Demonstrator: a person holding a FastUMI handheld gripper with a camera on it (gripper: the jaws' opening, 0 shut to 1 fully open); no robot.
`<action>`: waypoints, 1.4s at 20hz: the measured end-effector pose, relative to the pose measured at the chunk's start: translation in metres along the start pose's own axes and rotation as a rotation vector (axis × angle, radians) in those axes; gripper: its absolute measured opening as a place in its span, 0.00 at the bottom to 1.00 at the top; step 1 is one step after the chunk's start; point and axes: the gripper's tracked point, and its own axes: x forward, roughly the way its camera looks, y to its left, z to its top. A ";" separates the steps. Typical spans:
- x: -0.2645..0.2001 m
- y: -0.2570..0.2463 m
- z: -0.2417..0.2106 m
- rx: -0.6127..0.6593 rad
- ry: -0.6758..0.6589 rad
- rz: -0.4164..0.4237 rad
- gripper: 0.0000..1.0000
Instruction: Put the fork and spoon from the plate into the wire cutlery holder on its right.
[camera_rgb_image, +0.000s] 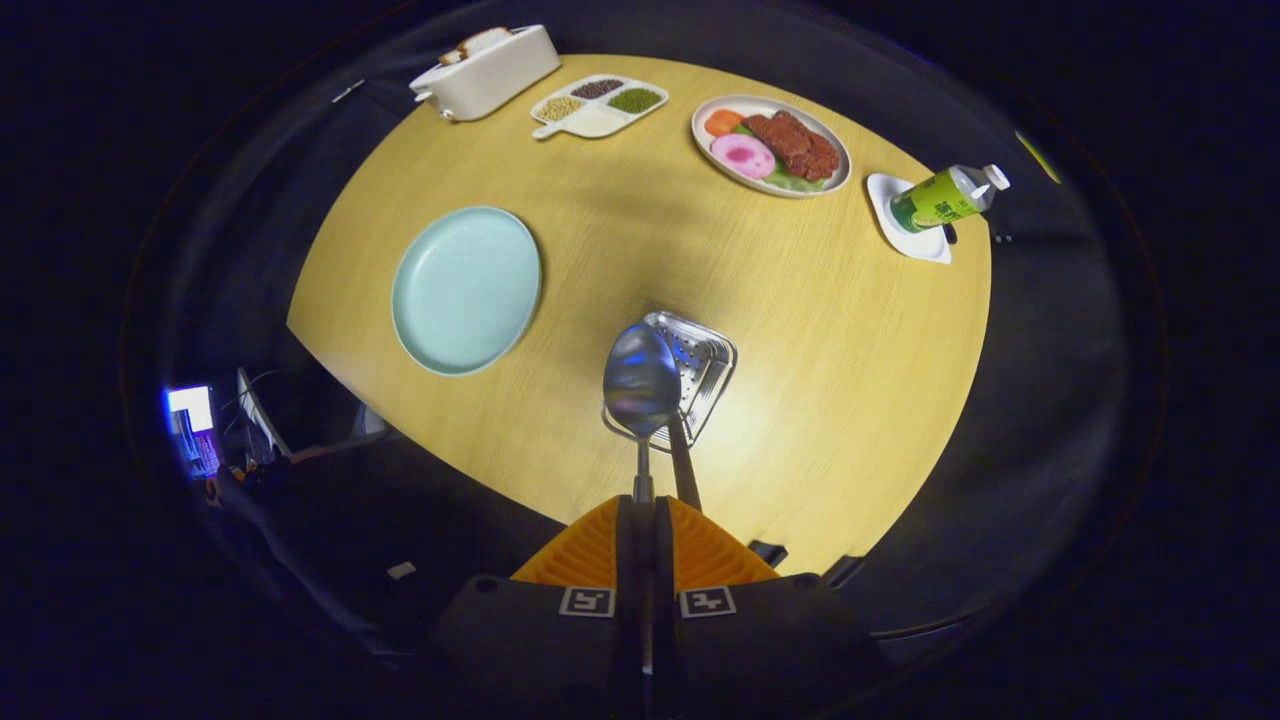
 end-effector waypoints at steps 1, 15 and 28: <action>0.006 -0.003 -0.001 -0.011 0.043 -0.006 0.09; 0.043 -0.019 0.020 -0.086 0.394 -0.063 0.09; 0.028 -0.023 0.039 0.018 0.034 -0.004 0.69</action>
